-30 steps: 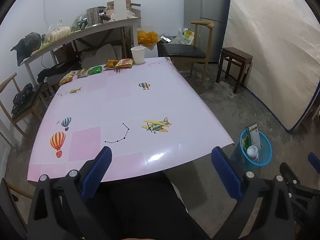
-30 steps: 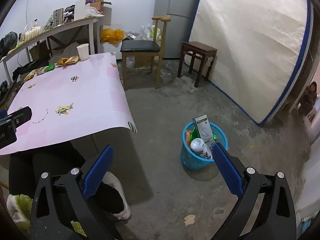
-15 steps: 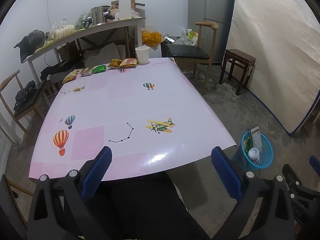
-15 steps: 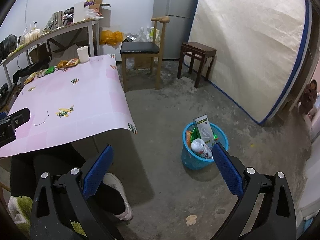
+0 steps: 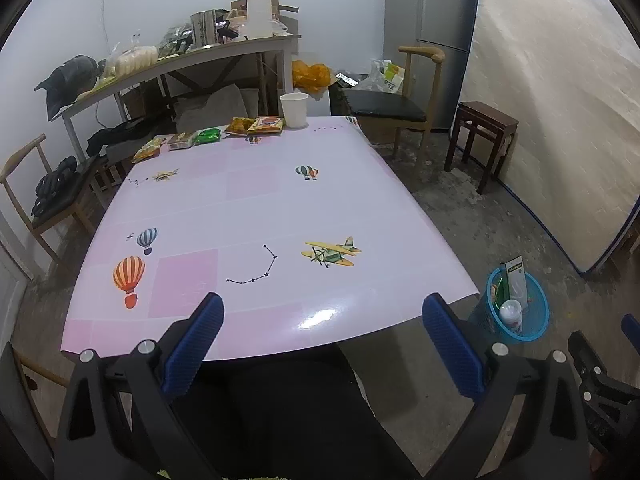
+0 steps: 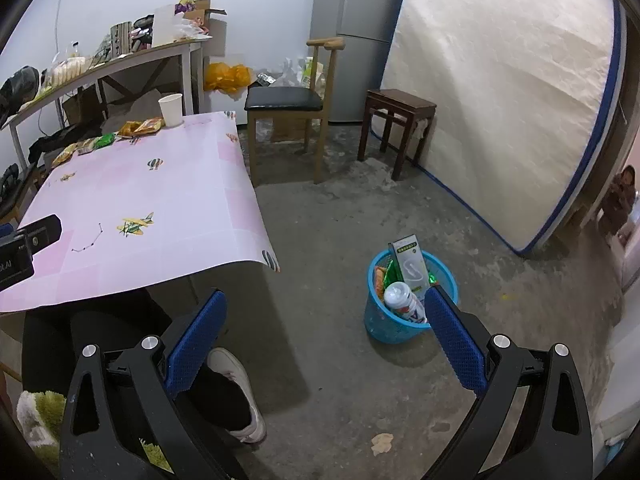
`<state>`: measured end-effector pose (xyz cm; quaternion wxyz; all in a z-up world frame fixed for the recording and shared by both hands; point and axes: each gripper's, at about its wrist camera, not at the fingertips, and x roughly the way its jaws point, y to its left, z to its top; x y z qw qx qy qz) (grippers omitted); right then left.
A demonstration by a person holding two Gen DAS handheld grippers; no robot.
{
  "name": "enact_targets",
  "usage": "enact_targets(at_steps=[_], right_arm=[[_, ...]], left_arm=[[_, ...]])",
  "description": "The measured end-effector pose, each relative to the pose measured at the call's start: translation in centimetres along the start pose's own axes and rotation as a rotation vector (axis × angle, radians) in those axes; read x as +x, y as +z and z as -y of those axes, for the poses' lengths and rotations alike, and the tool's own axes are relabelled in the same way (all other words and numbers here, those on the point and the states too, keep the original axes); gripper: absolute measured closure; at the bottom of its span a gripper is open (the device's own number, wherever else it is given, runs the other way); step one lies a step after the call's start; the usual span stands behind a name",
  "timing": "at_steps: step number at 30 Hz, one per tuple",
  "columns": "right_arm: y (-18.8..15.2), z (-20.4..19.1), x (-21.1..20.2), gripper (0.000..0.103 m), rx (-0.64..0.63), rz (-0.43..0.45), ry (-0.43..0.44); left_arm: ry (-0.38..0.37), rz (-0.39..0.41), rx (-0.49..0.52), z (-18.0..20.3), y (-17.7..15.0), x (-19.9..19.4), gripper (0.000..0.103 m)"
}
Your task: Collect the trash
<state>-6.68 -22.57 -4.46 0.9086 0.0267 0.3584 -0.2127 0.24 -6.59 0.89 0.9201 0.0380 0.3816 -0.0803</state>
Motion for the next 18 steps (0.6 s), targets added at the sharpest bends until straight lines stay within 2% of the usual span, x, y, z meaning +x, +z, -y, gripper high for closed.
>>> enact_targets(at_steps=[18], right_arm=[[0.02,-0.1,0.0,0.008,0.001,0.0,0.002]], left_arm=[[0.019,-0.007,-0.008,-0.29,-0.01,0.31,0.006]])
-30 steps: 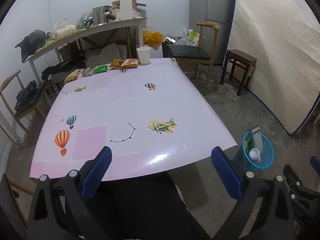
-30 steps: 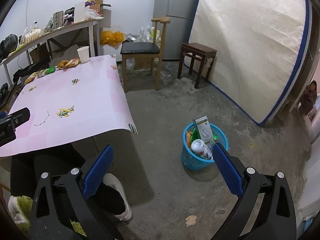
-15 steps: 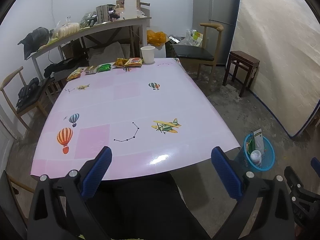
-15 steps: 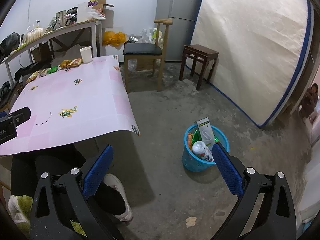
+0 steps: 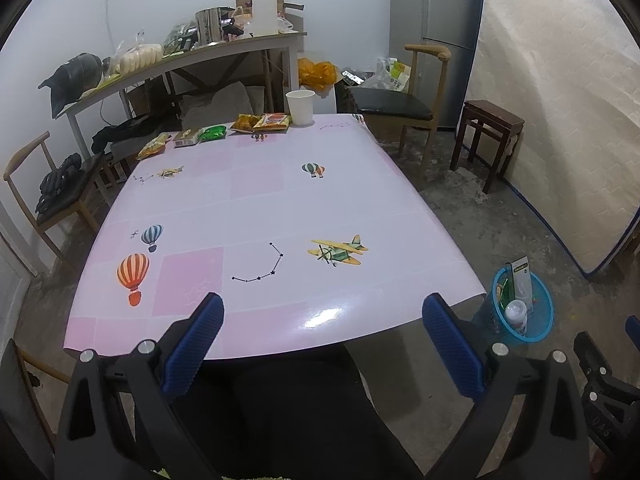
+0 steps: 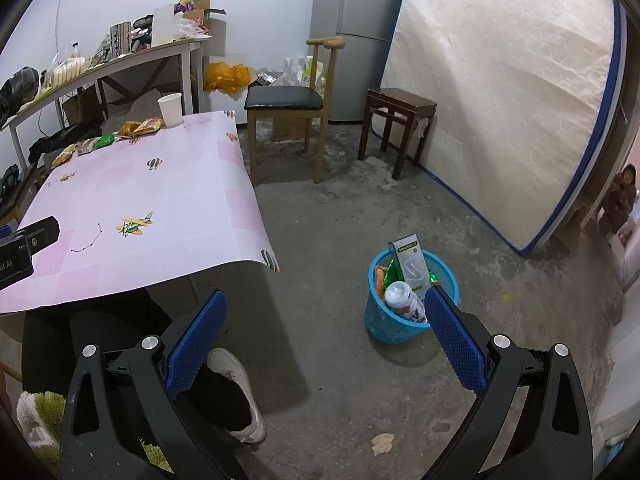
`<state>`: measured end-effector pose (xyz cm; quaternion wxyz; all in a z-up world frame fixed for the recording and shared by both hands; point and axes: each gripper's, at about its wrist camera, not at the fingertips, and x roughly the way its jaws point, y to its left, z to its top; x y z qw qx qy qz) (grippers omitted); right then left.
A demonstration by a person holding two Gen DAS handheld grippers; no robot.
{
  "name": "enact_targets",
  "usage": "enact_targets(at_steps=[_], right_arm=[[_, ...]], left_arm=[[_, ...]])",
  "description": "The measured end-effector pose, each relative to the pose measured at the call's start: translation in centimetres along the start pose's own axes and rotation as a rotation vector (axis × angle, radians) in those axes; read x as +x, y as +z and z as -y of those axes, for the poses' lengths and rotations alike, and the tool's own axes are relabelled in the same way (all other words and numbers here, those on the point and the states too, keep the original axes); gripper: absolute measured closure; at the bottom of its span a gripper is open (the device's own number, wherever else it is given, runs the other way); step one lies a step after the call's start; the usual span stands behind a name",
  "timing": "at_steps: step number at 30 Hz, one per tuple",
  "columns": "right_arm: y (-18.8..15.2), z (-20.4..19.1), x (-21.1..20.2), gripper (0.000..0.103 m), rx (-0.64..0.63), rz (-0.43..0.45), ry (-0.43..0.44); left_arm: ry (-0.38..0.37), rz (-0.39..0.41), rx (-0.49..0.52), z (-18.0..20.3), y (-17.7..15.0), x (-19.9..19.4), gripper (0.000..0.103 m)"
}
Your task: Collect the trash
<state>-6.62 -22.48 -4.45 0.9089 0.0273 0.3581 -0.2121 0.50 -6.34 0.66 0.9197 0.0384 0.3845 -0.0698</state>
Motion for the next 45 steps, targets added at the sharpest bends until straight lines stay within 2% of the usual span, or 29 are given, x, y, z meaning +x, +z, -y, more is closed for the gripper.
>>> enact_targets(at_steps=[45], right_arm=[[-0.43,-0.55,0.14,0.008,0.001,0.007,0.007]], left_arm=[[0.015,-0.007,-0.016,-0.63,0.01,-0.03,0.006]])
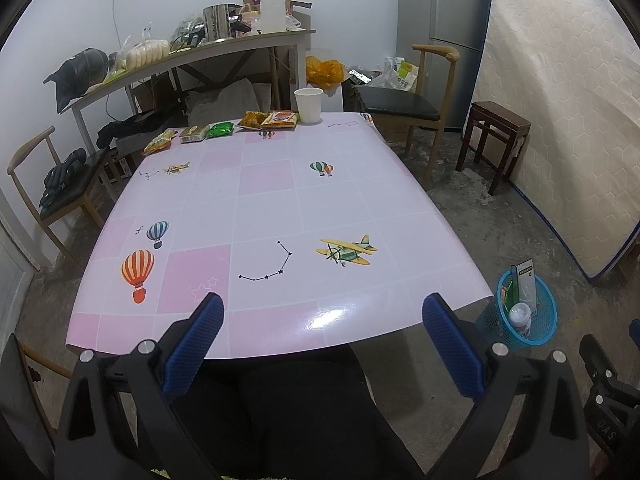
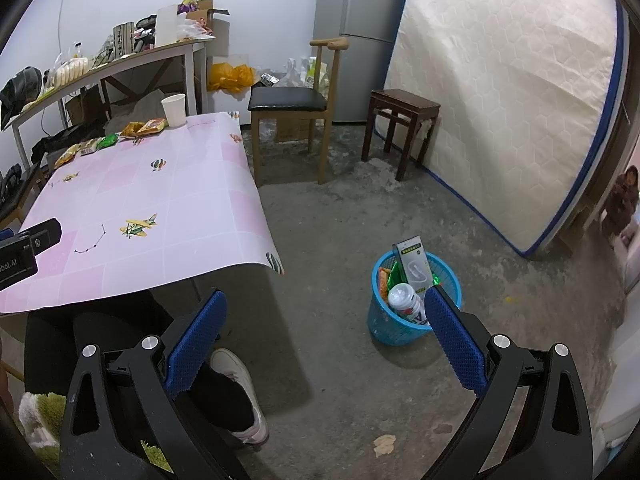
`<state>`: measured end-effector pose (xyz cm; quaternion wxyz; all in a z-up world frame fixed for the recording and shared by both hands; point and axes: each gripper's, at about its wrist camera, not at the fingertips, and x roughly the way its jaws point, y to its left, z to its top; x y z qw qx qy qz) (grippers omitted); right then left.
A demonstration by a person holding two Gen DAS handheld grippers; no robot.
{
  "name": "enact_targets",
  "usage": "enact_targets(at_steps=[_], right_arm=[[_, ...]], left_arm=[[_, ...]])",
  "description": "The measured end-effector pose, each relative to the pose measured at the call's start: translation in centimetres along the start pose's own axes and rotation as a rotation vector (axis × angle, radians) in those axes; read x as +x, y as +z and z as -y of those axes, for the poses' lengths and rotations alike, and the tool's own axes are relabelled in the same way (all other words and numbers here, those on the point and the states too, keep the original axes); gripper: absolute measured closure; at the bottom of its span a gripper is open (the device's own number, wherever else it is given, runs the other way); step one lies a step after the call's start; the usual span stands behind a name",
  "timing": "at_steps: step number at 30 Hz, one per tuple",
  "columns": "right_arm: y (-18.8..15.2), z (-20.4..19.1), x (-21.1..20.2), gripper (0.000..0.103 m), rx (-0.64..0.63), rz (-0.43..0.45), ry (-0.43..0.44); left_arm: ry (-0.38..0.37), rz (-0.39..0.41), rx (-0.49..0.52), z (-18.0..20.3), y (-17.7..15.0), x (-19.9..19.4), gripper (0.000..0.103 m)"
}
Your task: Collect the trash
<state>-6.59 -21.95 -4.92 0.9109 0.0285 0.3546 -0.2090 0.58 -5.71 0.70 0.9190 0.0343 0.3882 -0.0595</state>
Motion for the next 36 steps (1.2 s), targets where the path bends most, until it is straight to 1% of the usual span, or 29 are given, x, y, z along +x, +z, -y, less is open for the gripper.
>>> enact_targets(at_steps=[36], right_arm=[[0.5,-0.14,0.22,0.008,-0.007,0.0,0.011]], left_arm=[[0.008,0.004,-0.006,-0.23,0.15,0.18,0.006]])
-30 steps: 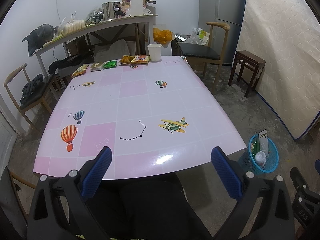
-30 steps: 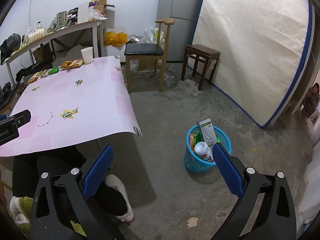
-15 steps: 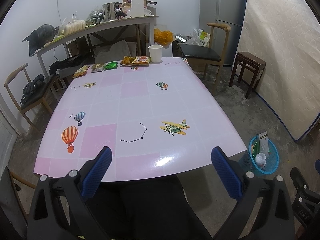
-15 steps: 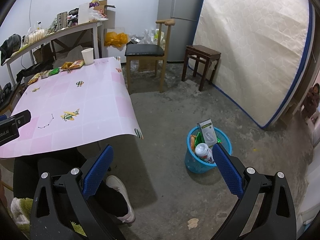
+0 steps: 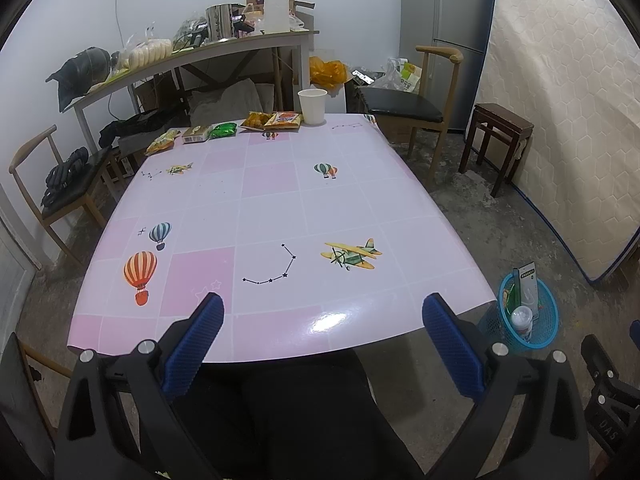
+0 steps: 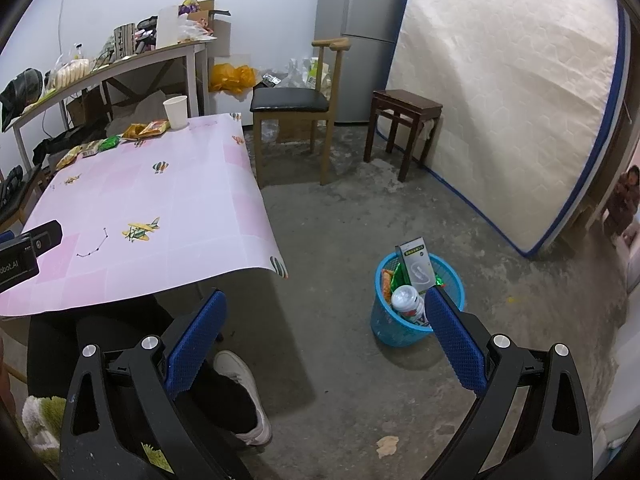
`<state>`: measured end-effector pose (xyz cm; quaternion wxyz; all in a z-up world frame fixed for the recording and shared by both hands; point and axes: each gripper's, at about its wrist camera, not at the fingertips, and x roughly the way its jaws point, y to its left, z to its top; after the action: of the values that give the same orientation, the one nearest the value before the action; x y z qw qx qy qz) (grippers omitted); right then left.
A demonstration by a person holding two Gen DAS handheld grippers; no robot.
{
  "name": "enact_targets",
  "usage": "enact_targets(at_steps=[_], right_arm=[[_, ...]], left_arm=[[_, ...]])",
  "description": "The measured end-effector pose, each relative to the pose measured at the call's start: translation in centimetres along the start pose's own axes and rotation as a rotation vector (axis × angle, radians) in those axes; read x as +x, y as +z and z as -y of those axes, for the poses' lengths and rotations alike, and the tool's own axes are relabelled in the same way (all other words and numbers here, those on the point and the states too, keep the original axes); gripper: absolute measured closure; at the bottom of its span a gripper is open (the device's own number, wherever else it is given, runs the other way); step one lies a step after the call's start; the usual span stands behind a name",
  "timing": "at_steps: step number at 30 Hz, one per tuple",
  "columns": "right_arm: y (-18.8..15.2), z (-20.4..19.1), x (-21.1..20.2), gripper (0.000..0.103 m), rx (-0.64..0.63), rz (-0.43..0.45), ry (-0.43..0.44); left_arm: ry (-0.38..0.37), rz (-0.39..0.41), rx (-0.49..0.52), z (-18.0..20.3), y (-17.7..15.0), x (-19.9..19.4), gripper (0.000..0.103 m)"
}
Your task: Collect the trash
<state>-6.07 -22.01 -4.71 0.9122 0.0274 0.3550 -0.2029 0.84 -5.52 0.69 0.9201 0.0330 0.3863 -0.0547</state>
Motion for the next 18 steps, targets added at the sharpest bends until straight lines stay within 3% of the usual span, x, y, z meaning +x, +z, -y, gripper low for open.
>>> enact_targets(at_steps=[18], right_arm=[[-0.01,0.05,0.0,0.008,0.003,-0.001,0.001]], left_arm=[[0.0,-0.004,0.001,-0.02,-0.02,-0.08,0.006]])
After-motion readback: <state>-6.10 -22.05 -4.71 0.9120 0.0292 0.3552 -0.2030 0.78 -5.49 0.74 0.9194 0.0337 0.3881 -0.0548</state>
